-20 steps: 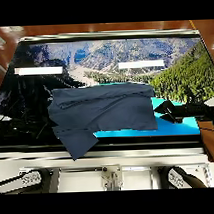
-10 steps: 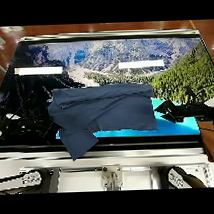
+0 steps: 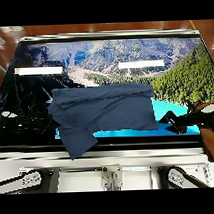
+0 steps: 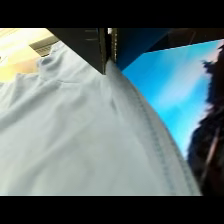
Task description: Fold the shirts.
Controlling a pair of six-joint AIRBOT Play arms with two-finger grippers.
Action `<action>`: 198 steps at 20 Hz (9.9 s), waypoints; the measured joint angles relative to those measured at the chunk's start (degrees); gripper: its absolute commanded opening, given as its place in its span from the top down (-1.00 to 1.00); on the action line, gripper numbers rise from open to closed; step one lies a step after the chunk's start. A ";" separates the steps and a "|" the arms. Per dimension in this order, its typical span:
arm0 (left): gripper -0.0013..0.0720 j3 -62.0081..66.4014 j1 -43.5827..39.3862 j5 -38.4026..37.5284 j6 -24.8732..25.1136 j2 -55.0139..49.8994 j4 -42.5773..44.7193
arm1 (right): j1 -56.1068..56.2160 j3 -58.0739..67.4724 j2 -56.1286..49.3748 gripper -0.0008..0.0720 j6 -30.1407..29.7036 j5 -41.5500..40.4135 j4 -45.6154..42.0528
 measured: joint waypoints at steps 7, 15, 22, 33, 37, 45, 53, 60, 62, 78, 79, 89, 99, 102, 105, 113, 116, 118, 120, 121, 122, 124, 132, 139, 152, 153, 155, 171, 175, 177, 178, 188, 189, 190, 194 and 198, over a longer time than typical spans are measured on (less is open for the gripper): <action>0.87 0.35 0.00 -0.22 0.20 2.47 -0.07 | 4.33 -0.39 -8.28 -0.75 -2.01 -3.65 6.80; 0.87 8.81 0.81 -3.06 0.37 3.87 -1.66 | 8.76 1.73 -9.77 0.79 -7.39 -3.19 15.56; 0.87 43.76 1.03 -3.21 3.17 18.99 -1.88 | 9.09 25.46 12.11 0.80 -16.44 1.40 20.63; 0.87 84.70 0.74 13.31 -0.50 40.19 6.43 | 9.07 68.61 42.21 0.79 -5.31 -11.54 -9.14; 0.87 85.31 0.26 -0.72 -5.07 42.93 15.47 | 9.07 72.00 44.04 0.80 -0.98 1.51 -17.22; 0.87 63.17 0.04 -25.05 -7.93 43.60 19.96 | 9.11 60.33 38.49 0.79 2.10 32.24 -24.83; 0.87 30.34 -0.79 -11.76 -8.20 33.00 13.88 | 9.20 20.48 29.64 0.80 1.44 5.73 -14.60; 0.87 25.24 -11.87 20.61 3.52 11.85 3.02 | 21.49 15.43 7.37 0.79 -11.93 -38.34 -2.12; 0.87 24.98 -14.93 30.29 5.16 7.21 1.88 | 24.98 15.43 1.95 0.79 -13.99 -49.16 -0.66; 0.87 28.13 -14.95 22.84 4.70 -7.63 10.27 | 25.86 15.41 -11.82 0.79 -12.94 -50.05 2.67; 0.87 28.37 -14.03 17.73 3.65 -7.91 12.98 | 24.74 15.41 -11.87 0.79 -12.15 -46.18 2.54; 0.76 29.05 -13.77 -2.43 -5.25 -11.98 26.14 | 21.27 15.41 -15.98 0.69 -4.50 -27.39 0.87; -0.66 33.03 -6.73 -18.45 -7.80 -8.46 30.91 | 13.40 15.43 -6.19 -0.61 -4.50 -9.55 -8.09; -0.67 26.29 0.39 -22.75 -6.16 -1.81 27.21 | 5.46 14.69 -1.36 -0.61 -7.15 2.29 -10.95; -0.63 12.09 7.13 -22.69 -3.28 6.51 22.08 | -2.32 12.83 1.86 -0.60 -10.56 9.44 -8.48; -0.62 -10.86 13.16 -14.62 2.58 14.49 14.23 | -7.93 10.97 3.89 -0.60 -13.27 12.92 -2.80; -0.62 -12.63 12.55 -11.58 3.26 13.70 13.05 | -8.20 10.88 4.00 -0.60 -13.38 12.85 -1.92; -0.62 -13.20 11.63 -9.75 3.54 12.33 12.79 | -8.31 10.86 4.02 -0.60 -13.46 12.74 -1.55; -0.43 -13.44 10.32 -7.91 3.74 10.56 12.31 | -8.33 10.86 4.02 -0.60 -13.25 12.72 -1.51; -0.41 -13.55 9.49 -7.15 4.13 9.62 11.67 | -8.33 10.86 4.02 -0.60 -13.18 12.72 -1.44; -0.41 -13.62 8.55 -6.75 4.70 8.72 10.97 | -8.33 10.86 4.02 -0.60 -13.05 12.74 -1.38; -0.23 -13.68 6.54 -5.55 5.60 7.21 9.29 | -8.33 10.86 4.02 -0.60 -12.74 12.76 -1.36; 0.87 -13.46 4.90 -6.73 10.23 4.70 8.13 | -8.41 8.61 3.52 -0.73 -12.22 16.20 -5.25; 0.87 -13.42 7.08 -13.29 12.15 5.68 7.91 | -8.33 -2.54 -2.03 -0.72 -12.61 13.16 -1.79; 0.87 -11.23 7.37 -15.15 13.27 8.72 6.60 | 6.75 -5.33 -6.73 0.79 -10.12 2.01 0.81; 0.87 -10.14 7.37 -14.93 13.60 9.18 6.56 | 7.21 -4.68 -6.29 0.79 -11.21 2.91 1.68; 0.87 -6.71 7.37 -14.38 14.10 10.38 6.25 | 7.61 -2.56 -4.59 0.79 -13.81 3.93 3.69; 0.87 34.29 -0.98 -10.58 7.28 -12.85 -0.68 | 19.87 26.99 -17.66 0.79 -4.72 -15.10 -0.87; 0.63 40.85 -2.80 -10.40 3.80 -21.84 -1.14 | 20.68 29.31 -22.62 0.52 -3.52 -18.34 -0.74; -0.57 42.25 -3.15 -10.34 1.18 -24.65 -1.20 | 20.83 29.73 -23.91 -0.66 -3.15 -19.12 -0.72; -0.65 42.66 -3.21 -10.40 -0.63 -25.68 -1.22 | 20.83 29.86 -24.20 -0.71 -3.17 -19.32 -0.74; -0.63 45.51 -0.55 -21.11 -4.61 -24.06 -2.93 | 12.44 30.12 -24.22 -0.86 0.00 -10.71 2.10; -0.62 45.57 -0.72 -21.44 -4.07 -23.08 -3.69 | 12.31 30.12 -25.33 -0.86 -0.04 -10.03 4.42; -0.62 45.57 -1.03 -21.75 -3.52 -22.18 -4.44 | 12.35 30.12 -26.49 -0.86 -0.11 -10.01 6.32; -0.62 45.62 -2.62 -22.34 -1.86 -18.91 -6.86 | 14.34 30.16 -30.86 0.43 -1.53 -10.16 13.88; 0.46 45.62 -4.81 -22.10 0.09 -17.53 -10.58 | 14.71 30.12 -30.36 0.79 -5.46 -10.27 16.96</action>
